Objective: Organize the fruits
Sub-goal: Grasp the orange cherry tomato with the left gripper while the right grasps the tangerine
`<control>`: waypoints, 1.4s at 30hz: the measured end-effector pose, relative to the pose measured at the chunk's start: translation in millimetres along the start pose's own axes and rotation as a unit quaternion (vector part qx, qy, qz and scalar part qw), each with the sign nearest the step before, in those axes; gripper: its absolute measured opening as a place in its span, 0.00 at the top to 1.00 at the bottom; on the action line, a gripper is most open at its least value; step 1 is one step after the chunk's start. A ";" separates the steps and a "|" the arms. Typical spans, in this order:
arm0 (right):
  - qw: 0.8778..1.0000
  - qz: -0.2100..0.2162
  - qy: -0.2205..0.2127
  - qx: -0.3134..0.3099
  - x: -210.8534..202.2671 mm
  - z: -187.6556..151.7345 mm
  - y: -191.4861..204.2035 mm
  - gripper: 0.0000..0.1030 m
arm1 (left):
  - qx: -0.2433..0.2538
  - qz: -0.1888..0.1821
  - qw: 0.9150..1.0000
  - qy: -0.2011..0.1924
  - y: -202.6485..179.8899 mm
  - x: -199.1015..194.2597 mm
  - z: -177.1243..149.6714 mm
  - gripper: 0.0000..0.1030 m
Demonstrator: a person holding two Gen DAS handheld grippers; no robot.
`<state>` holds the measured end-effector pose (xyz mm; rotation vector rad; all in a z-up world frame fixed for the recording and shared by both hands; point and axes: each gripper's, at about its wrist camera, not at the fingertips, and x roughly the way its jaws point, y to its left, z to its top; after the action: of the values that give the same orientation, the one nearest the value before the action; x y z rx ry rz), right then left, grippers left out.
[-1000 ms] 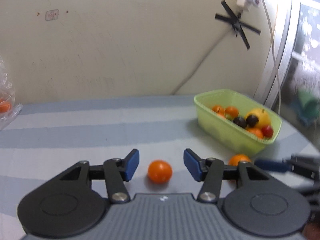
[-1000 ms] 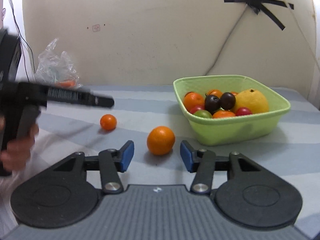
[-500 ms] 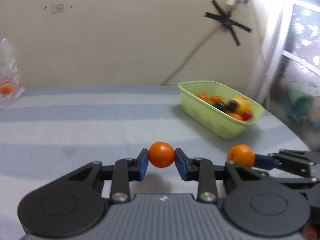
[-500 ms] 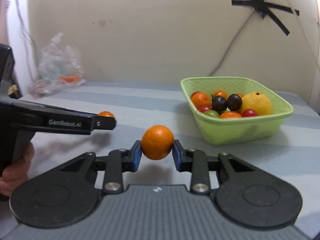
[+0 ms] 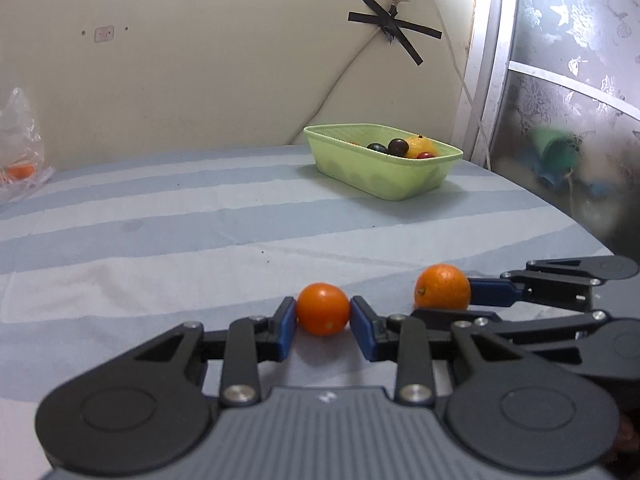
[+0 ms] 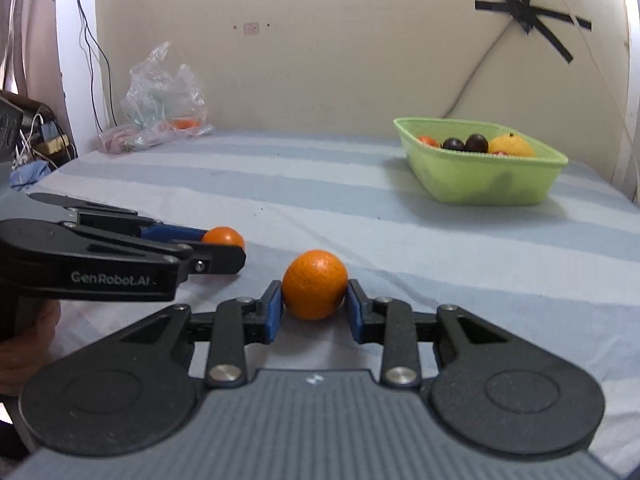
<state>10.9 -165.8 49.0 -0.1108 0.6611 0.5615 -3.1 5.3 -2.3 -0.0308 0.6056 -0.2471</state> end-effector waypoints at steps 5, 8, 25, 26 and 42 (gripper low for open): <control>1.000 -0.018 -0.002 -0.026 0.0 -2.9 8.9 0.64 | 0.005 0.003 1.000 -0.001 -1.5 0.1 -1.4 0.70; 0.999 -0.022 -0.004 -0.028 -1.4 -4.6 9.2 0.64 | 0.006 0.004 1.000 -0.002 -2.1 0.7 -1.1 0.70; 1.000 -0.021 -0.003 -0.023 -0.7 -4.3 9.7 0.64 | 0.007 0.004 1.000 -0.002 -2.0 1.9 -1.0 0.70; 1.000 -0.021 -0.003 -0.023 -0.6 -4.2 9.7 0.64 | 0.007 0.004 1.000 -0.002 -2.1 1.9 -1.0 0.70; 1.000 -0.018 -0.003 -0.020 -1.2 -4.2 7.7 0.63 | 0.007 0.005 1.000 -0.002 -3.5 2.4 -1.4 0.69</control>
<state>3.8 -161.0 47.1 -0.1580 0.6403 0.5406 -2.7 1.4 -4.4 -0.0139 0.5998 -0.2409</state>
